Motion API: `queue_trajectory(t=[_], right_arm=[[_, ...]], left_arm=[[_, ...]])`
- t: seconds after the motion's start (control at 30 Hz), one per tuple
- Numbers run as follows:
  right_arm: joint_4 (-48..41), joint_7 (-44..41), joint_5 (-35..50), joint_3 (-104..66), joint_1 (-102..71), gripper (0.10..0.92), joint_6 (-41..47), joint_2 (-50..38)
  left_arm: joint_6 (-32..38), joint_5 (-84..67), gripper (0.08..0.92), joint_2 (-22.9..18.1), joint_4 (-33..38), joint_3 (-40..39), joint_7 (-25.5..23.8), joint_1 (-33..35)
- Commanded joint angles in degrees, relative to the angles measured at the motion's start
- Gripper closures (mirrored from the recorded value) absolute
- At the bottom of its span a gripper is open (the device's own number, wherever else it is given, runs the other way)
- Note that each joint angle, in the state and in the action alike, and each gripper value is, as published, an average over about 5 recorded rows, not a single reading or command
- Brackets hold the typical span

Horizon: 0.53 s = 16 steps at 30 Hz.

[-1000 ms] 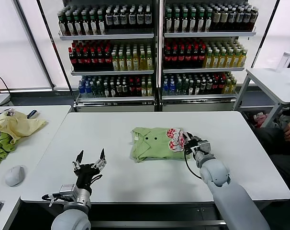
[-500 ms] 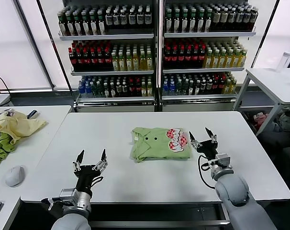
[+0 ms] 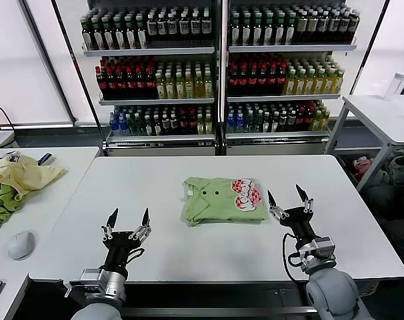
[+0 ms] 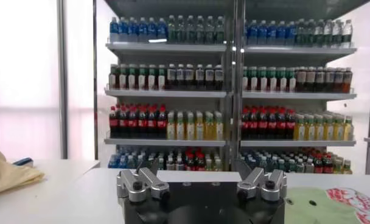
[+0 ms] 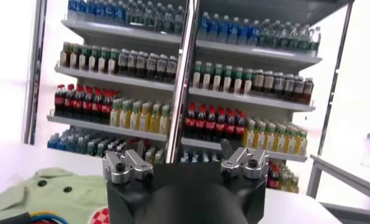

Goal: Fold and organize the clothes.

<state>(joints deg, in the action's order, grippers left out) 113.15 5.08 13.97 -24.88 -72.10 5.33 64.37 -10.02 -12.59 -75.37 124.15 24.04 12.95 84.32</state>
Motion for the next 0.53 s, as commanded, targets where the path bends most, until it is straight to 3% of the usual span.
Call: queue_trajectory(t=[0.03,0.53], right_arm=[[5.3,2.2,-2.0,-1.8,-5.2,0.203,-2.1,1.0],[6.9,4.0,-2.7,-2.3,-6.3,0.203,-1.4,1.1]], left_arm=[[1.0,0.6,0.177,0.1,0.9,0.5,-1.3,1.2],[1.9,0.6,0.177,0.4,2.5,1.3,-2.4,2.6]])
